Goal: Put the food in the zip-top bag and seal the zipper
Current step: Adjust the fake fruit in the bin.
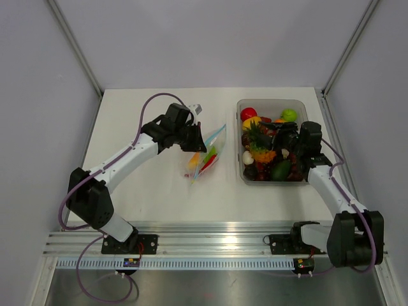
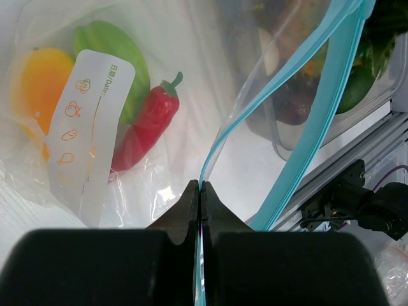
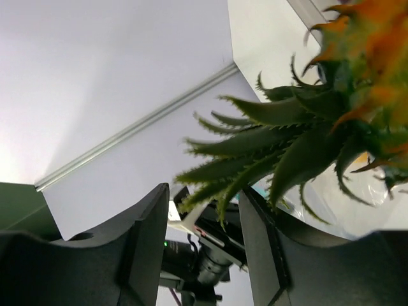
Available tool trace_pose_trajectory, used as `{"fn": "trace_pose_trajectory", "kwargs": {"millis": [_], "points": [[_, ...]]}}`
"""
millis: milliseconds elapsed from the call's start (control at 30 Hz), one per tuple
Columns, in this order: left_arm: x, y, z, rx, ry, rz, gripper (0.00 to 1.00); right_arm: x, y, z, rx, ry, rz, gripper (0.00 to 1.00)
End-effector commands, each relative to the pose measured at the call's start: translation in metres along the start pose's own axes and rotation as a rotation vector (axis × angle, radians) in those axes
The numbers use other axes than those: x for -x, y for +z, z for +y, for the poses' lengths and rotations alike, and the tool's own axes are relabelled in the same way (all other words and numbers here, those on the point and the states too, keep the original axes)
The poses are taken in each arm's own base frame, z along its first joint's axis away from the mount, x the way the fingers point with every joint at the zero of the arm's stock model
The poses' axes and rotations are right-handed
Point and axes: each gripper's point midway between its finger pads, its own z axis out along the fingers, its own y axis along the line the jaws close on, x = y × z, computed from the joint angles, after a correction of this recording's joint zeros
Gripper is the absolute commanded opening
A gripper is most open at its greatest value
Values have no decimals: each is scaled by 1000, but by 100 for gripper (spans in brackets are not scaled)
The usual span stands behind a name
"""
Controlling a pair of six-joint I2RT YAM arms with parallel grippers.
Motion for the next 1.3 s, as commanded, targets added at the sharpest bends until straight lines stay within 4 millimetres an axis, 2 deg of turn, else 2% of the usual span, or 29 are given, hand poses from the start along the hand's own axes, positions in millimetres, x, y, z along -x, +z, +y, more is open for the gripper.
{"fn": "trace_pose_trajectory", "kwargs": {"millis": [0,67,100,167,200,233,267,300,333,367,400,467,500,567,600,633,667,700,733,767,833,867,900,967,1067,1200,1267], "points": [[11,-9,-10,-30,23,-62,0,10,10,46,101,-95,-10,55],[10,-9,-10,-29,26,-61,0,25,22,44,82,-109,-27,55],[10,-9,-9,-27,27,-60,0,29,25,52,82,-157,-44,56],[9,-9,-8,-26,25,-59,0,42,38,41,3,-192,-70,57],[8,-9,-8,-28,27,-58,0,44,41,56,14,-281,-85,59],[9,-8,-9,-30,27,-60,0,51,51,51,-21,-302,-83,60],[9,-8,-8,-31,28,-60,0,63,52,58,-19,-330,-98,60],[7,-8,-8,-30,28,-57,0,57,53,68,-24,-408,-56,62],[7,-7,-7,-28,28,-56,0,60,60,66,-48,-446,-38,62],[7,-8,-7,-28,28,-58,0,59,60,69,-62,-495,-29,63],[7,-8,-7,-26,32,-58,0,58,58,78,-83,-620,-20,64],[7,-7,-5,-20,33,-57,0,62,55,82,-130,-735,-27,65],[7,-7,-5,-18,37,-57,0,64,48,88,-167,-874,-35,65],[7,-7,-6,-19,40,-57,0,73,47,82,-261,-993,-47,67],[8,-7,-5,-18,38,-60,0,72,40,80,-344,-1125,-48,68],[8,-7,-6,-19,38,-59,0,64,49,67,-407,-1200,-16,68],[10,-7,-7,-21,38,-63,0,61,49,62,-456,-1267,-11,69],[9,-6,-6,-20,34,-61,0,66,45,60,-537,-1374,-33,69],[10,-6,-7,-22,34,-62,0,58,49,54,-563,-1431,-19,69],[11,-6,-7,-21,30,-65,0,41,54,46,-571,-1491,15,70],[11,-6,-7,-20,24,-61,0,33,56,37,-586,-1584,30,70],[14,-8,-9,-19,21,-68,0,19,59,29,-577,-1627,65,72],[14,-10,-10,-18,17,-62,0,25,57,20,-621,-1686,57,74],[21,-17,-15,-20,15,-73,0,23,52,13,-649,-1748,62,81],[23,-27,-18,-1,9,-66,0,29,43,1,-740,-1836,65,89],[36,-45,-26,9,5,-103,0,46,38,-6,-854,-1888,29,91],[40,-48,-28,7,6,-115,0,43,44,-11,-845,-1888,60,92]]}}
